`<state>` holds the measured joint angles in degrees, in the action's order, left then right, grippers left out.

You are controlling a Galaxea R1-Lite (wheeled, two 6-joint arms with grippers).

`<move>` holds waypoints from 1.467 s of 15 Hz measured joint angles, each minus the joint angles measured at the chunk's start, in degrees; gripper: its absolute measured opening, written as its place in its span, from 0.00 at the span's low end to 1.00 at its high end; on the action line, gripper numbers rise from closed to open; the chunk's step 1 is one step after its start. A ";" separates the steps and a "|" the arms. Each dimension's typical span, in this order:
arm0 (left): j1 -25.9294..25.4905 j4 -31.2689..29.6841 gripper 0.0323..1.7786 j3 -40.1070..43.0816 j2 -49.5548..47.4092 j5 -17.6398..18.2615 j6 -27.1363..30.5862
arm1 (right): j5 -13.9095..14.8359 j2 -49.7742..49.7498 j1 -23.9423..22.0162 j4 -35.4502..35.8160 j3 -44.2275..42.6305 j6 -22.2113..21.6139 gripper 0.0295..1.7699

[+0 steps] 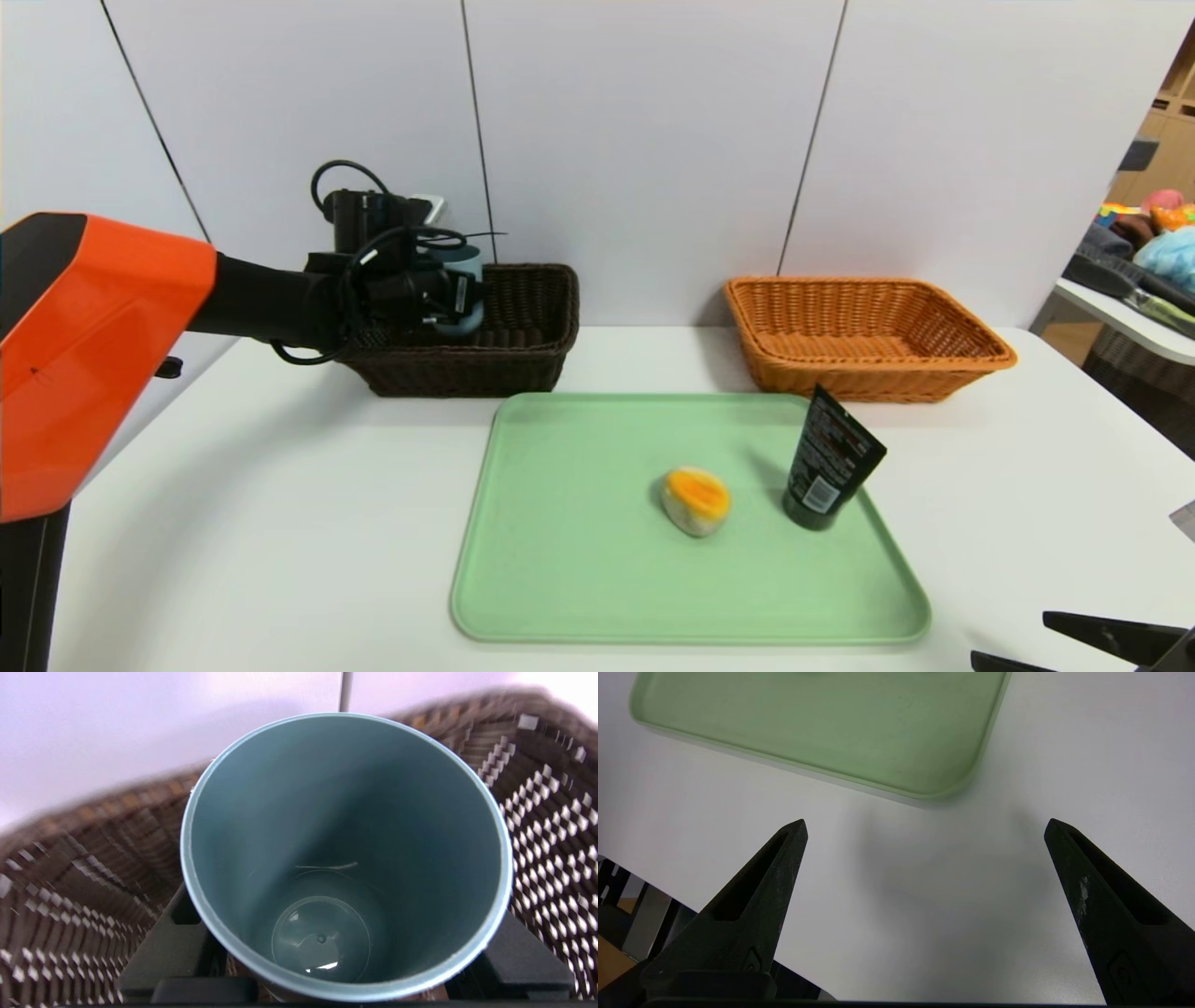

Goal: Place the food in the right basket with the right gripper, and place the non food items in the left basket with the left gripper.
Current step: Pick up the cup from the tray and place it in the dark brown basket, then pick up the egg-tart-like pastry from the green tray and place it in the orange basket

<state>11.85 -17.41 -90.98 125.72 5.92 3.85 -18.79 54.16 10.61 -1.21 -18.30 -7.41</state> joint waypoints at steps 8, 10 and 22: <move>0.16 4.35 0.65 -0.59 -0.28 0.40 0.16 | 0.02 0.07 0.00 -0.02 0.44 0.00 0.99; 0.09 4.29 0.69 -0.59 -0.30 0.49 0.20 | 0.00 0.02 0.00 -0.02 0.52 0.02 0.99; 0.18 3.91 0.90 2.86 -6.81 0.13 -0.33 | -0.06 -0.11 -1.49 0.02 0.39 0.04 0.99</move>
<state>12.03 -13.49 -88.11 118.91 6.06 3.52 -18.85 54.05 9.12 -1.18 -17.91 -7.38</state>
